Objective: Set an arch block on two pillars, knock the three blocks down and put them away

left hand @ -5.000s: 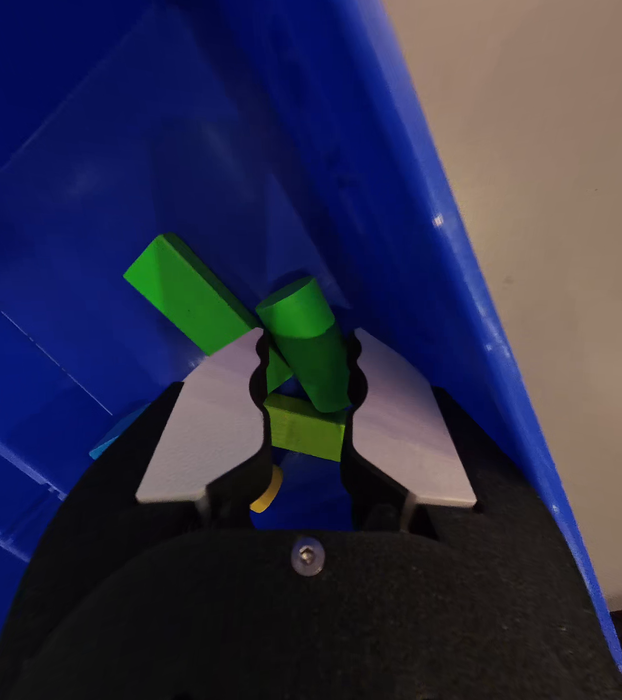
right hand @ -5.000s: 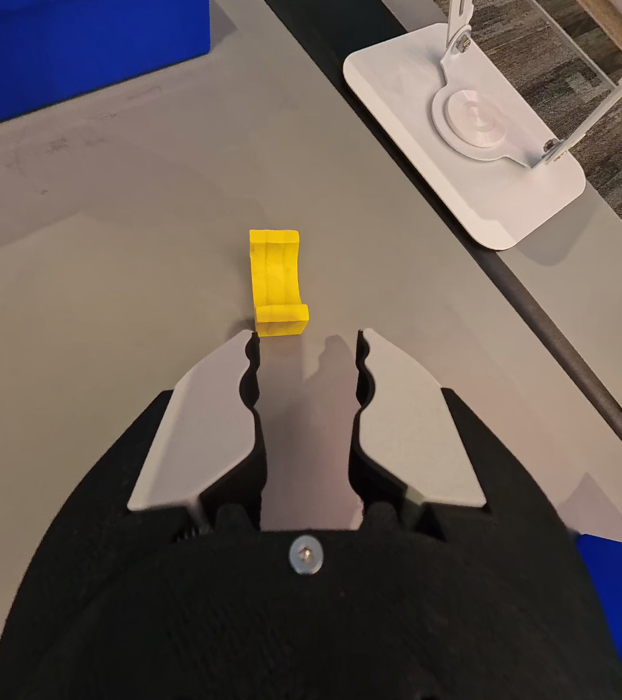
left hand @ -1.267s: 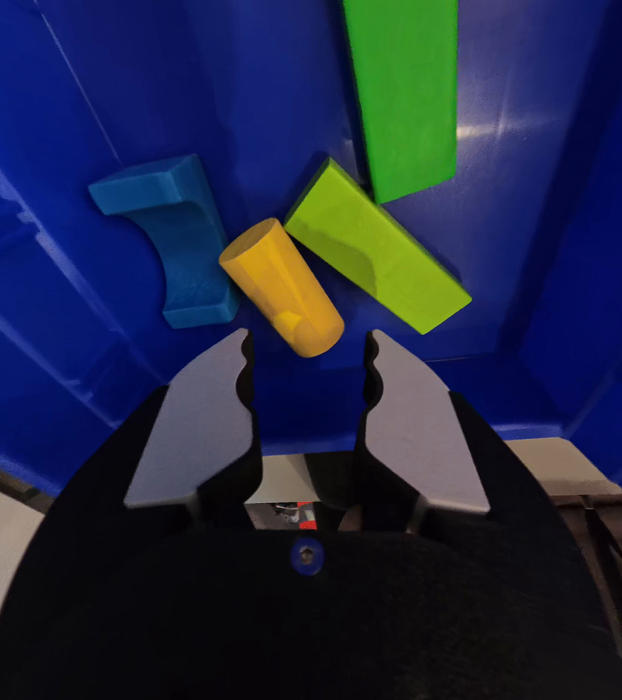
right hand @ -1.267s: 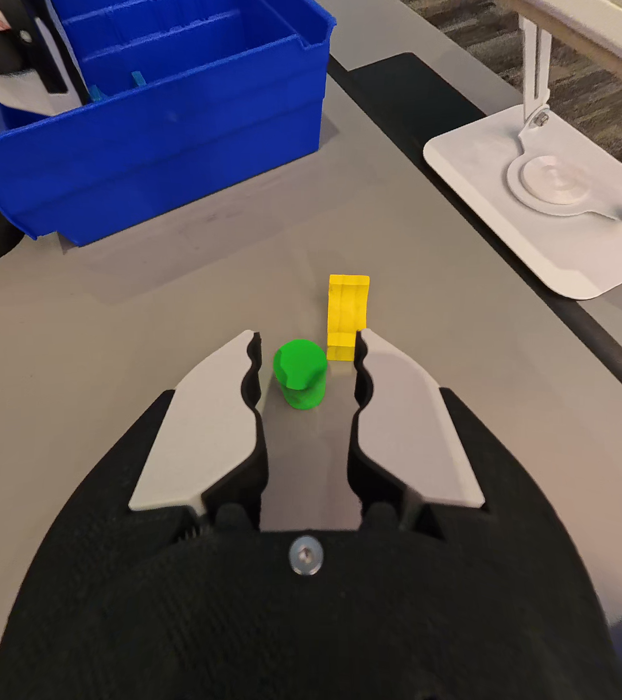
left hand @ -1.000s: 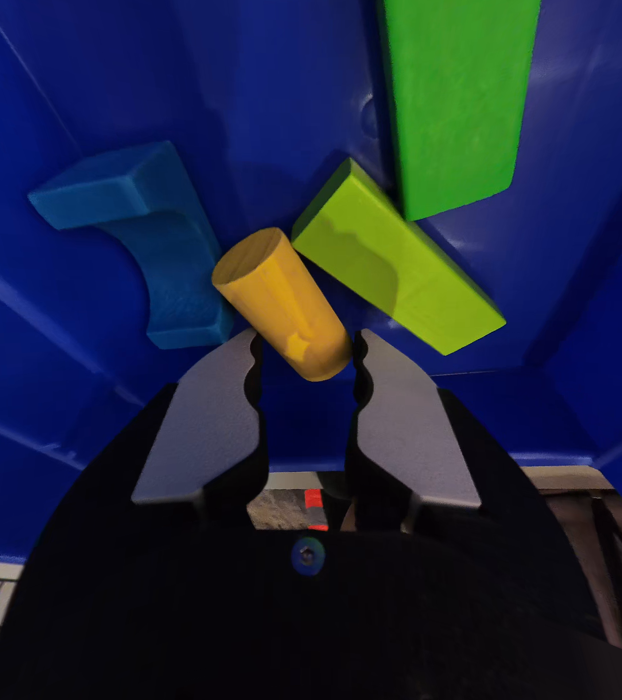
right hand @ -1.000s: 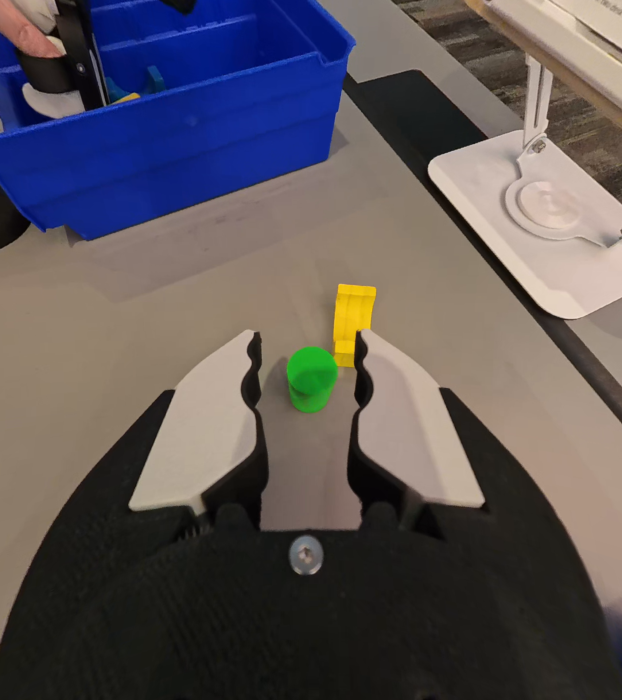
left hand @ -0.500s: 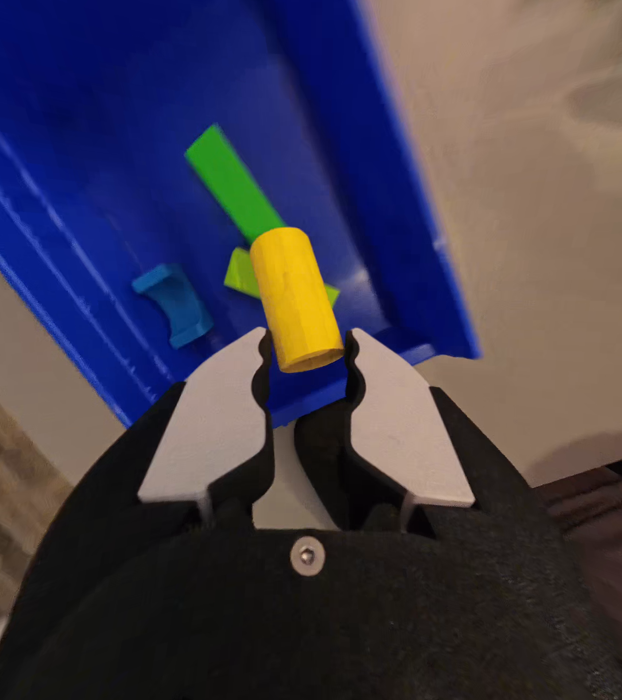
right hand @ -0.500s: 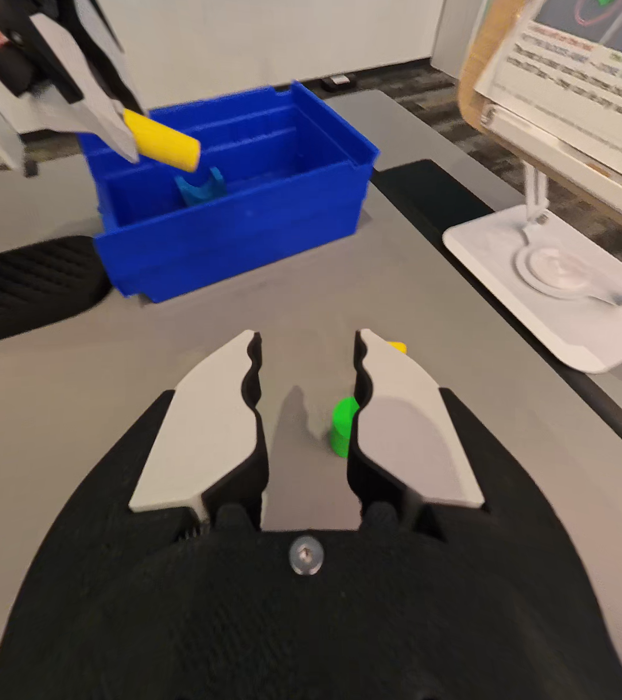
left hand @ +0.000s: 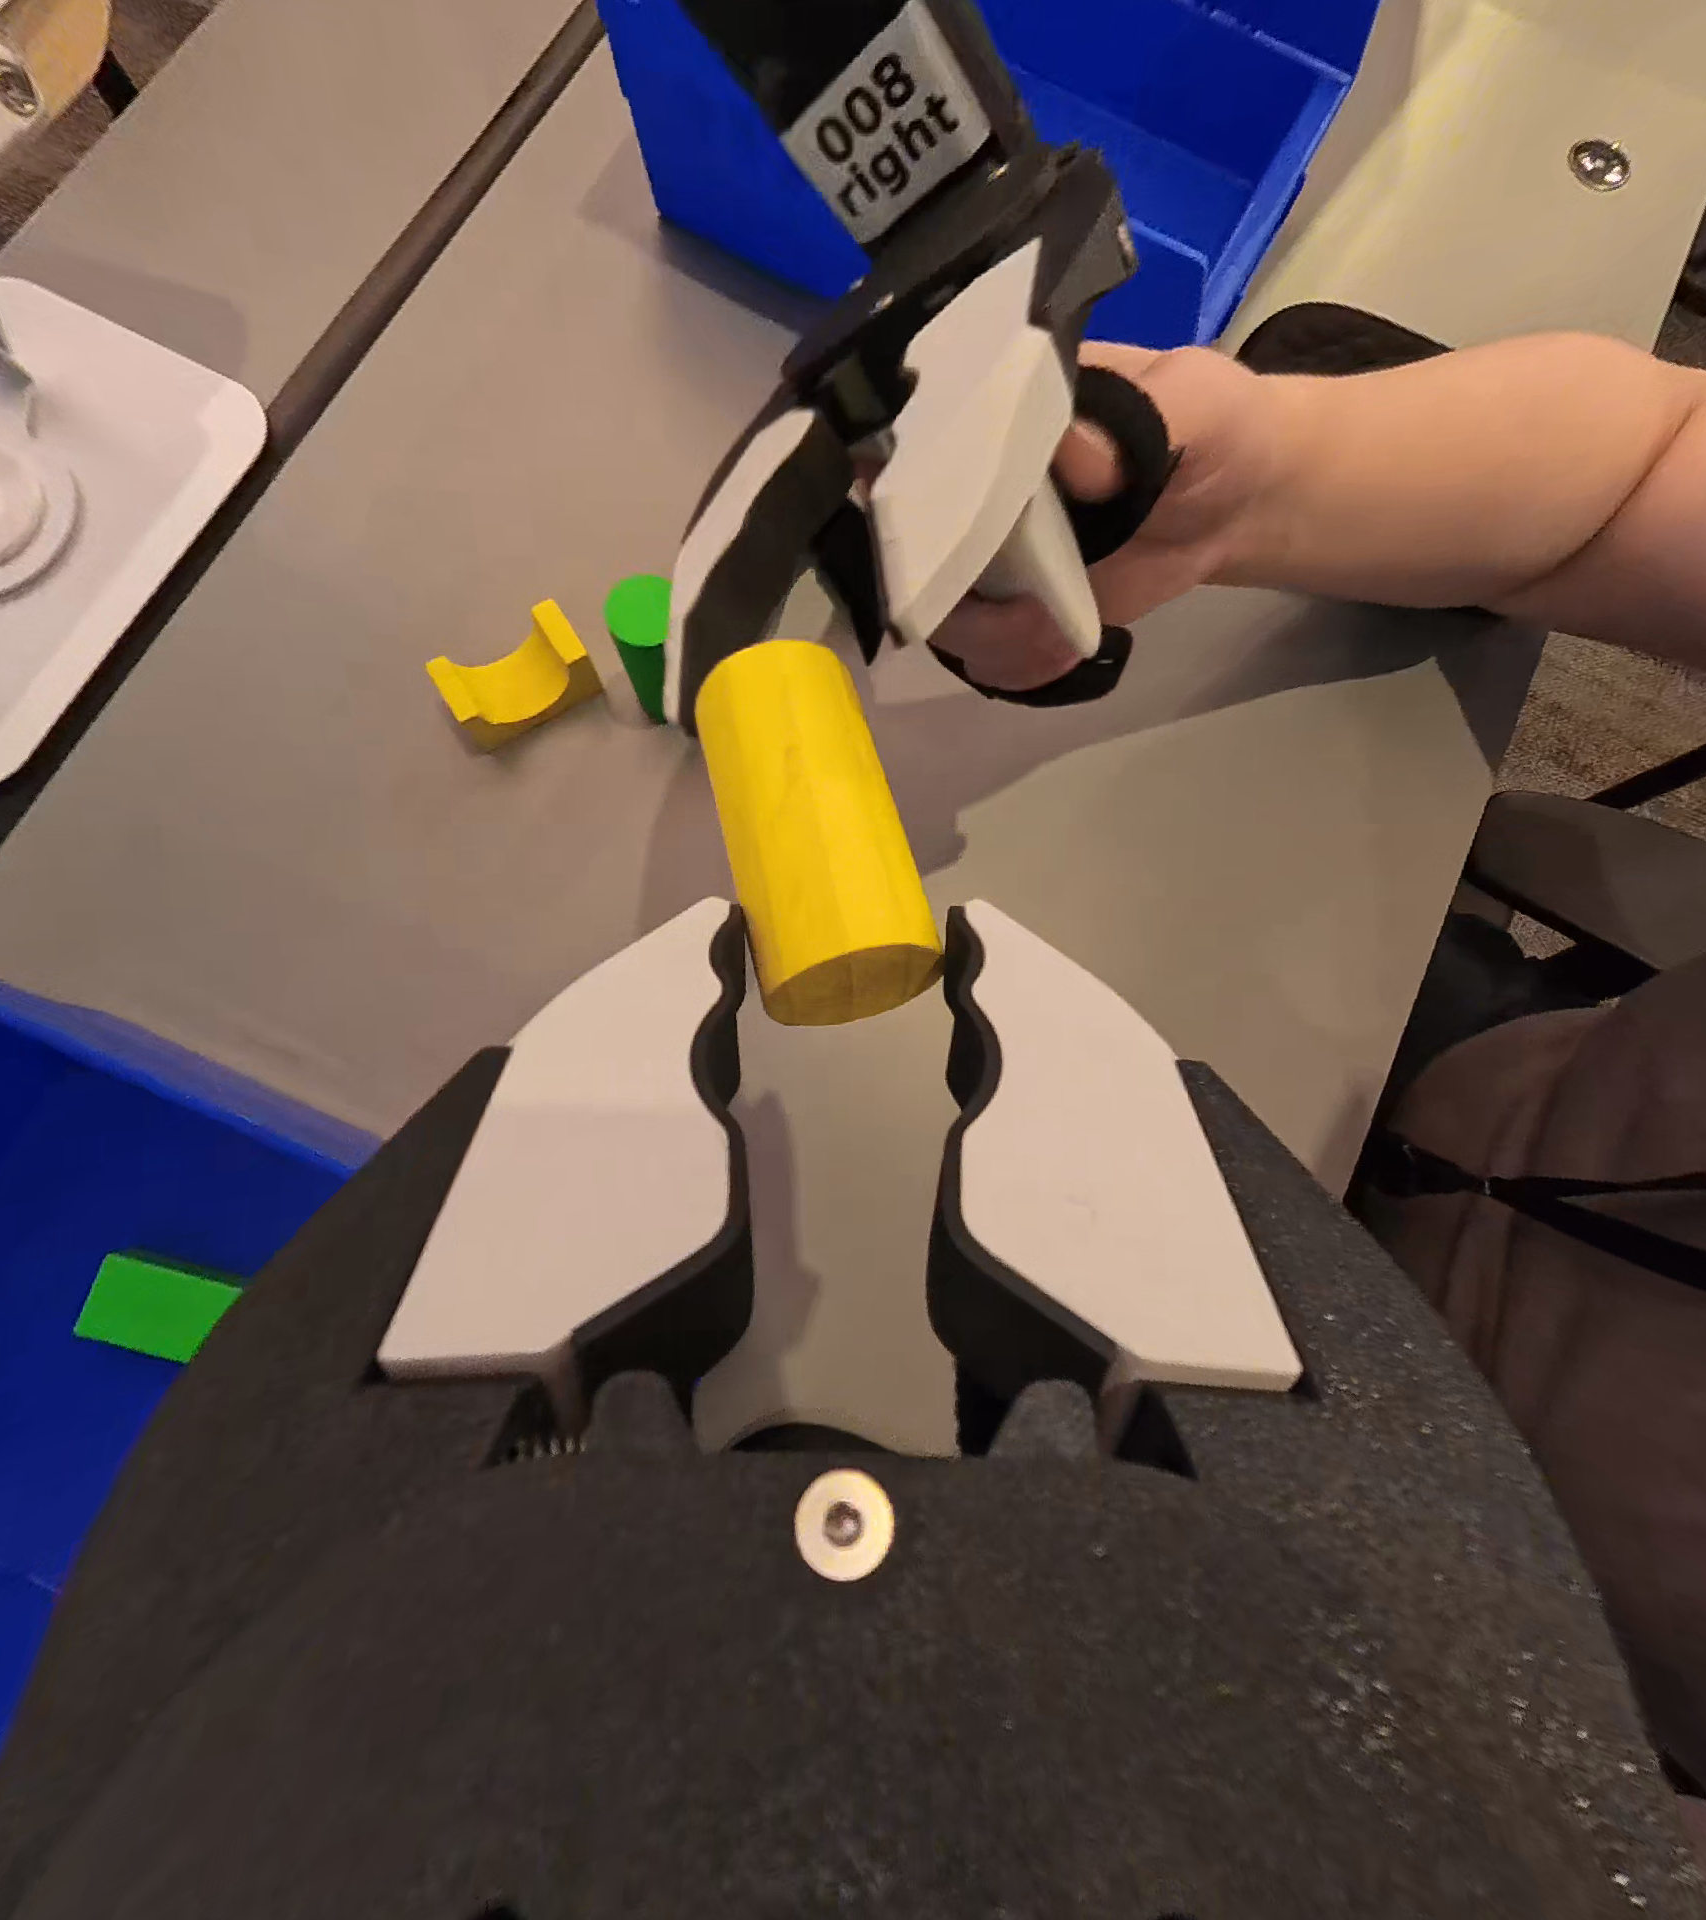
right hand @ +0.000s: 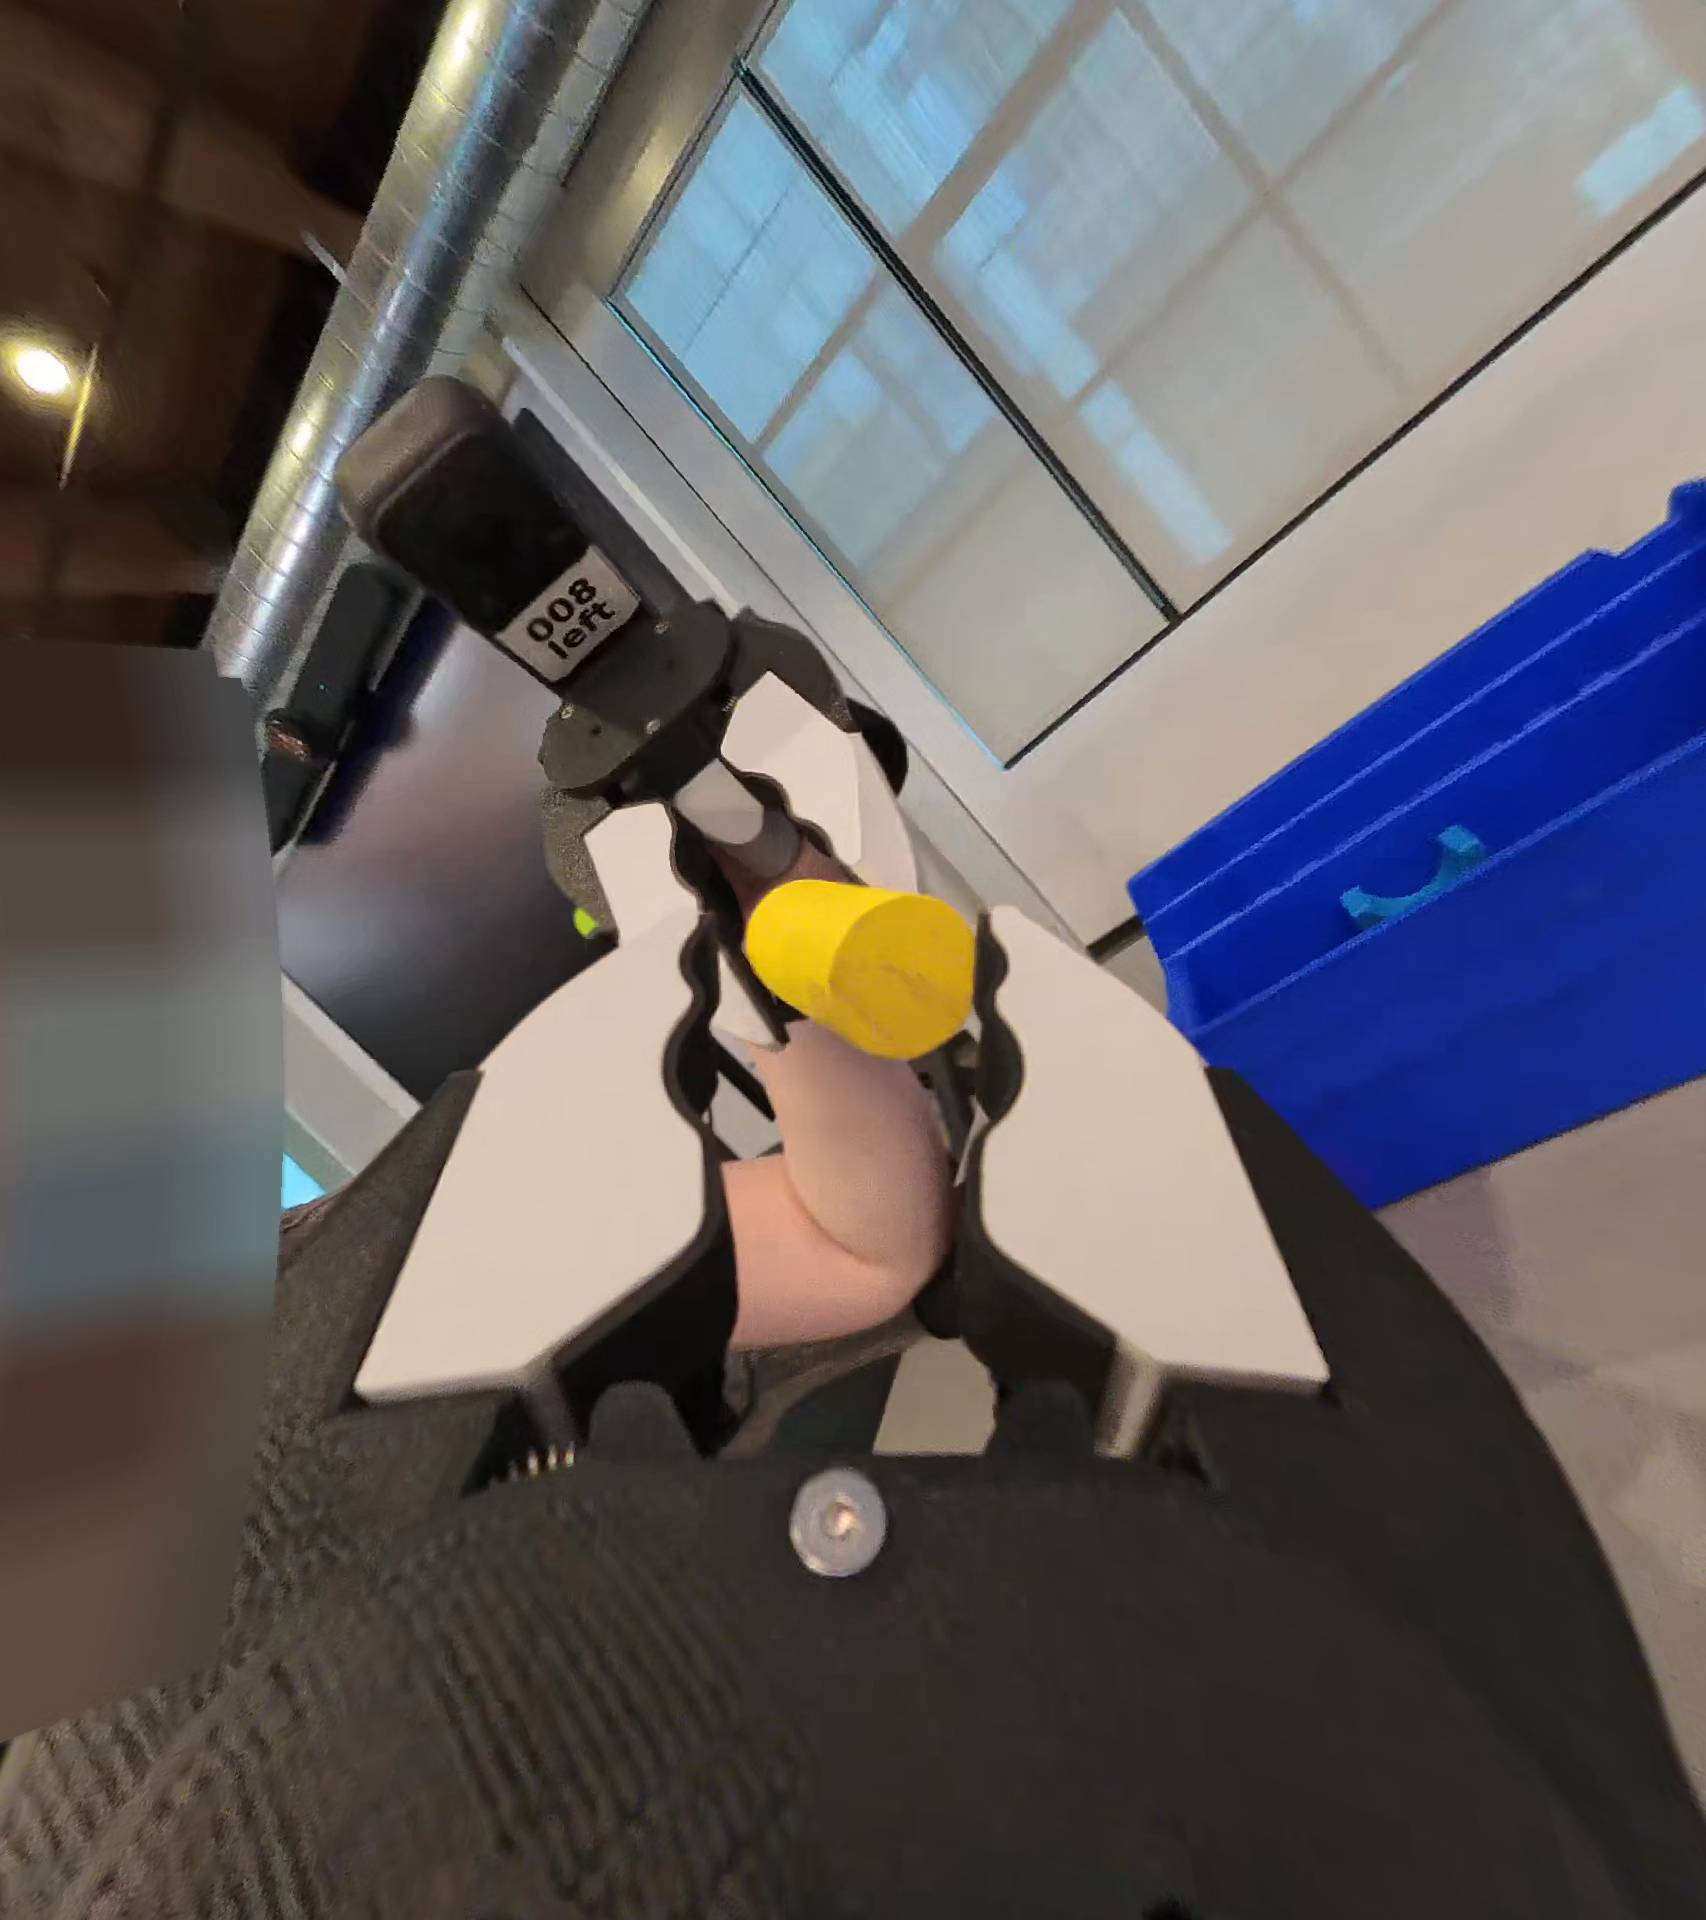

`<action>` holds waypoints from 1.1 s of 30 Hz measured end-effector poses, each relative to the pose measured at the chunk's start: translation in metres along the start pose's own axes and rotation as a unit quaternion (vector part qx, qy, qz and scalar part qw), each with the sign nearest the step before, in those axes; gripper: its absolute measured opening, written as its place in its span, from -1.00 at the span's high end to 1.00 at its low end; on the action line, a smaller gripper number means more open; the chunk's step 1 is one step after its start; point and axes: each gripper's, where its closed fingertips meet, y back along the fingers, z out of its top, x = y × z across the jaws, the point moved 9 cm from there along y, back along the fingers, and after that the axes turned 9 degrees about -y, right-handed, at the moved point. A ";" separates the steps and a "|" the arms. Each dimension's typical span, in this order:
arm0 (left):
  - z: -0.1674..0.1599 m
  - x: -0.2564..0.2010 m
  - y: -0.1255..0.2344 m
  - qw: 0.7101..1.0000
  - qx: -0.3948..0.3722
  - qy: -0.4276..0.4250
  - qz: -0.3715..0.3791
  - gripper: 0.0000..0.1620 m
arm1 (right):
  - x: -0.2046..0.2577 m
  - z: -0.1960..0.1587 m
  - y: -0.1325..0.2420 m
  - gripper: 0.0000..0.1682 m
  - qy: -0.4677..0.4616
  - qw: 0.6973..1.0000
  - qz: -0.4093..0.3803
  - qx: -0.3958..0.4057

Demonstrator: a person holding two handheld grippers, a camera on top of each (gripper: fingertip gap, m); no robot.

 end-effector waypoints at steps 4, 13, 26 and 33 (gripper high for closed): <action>0.002 -0.001 -0.007 1.000 0.004 -0.006 -0.002 0.54 | -0.004 0.000 0.001 0.44 -0.025 1.000 0.006 0.005; 0.007 -0.005 -0.014 1.000 0.007 -0.027 0.014 0.55 | -0.010 -0.003 0.000 0.52 -0.072 0.997 -0.012 0.030; 0.013 -0.010 -0.011 0.997 -0.005 -0.059 0.055 0.56 | -0.016 -0.003 0.003 0.46 -0.134 0.990 0.006 0.049; 0.013 -0.009 -0.011 0.997 -0.013 -0.057 0.044 0.56 | -0.019 -0.009 -0.001 0.45 -0.172 0.983 0.034 0.060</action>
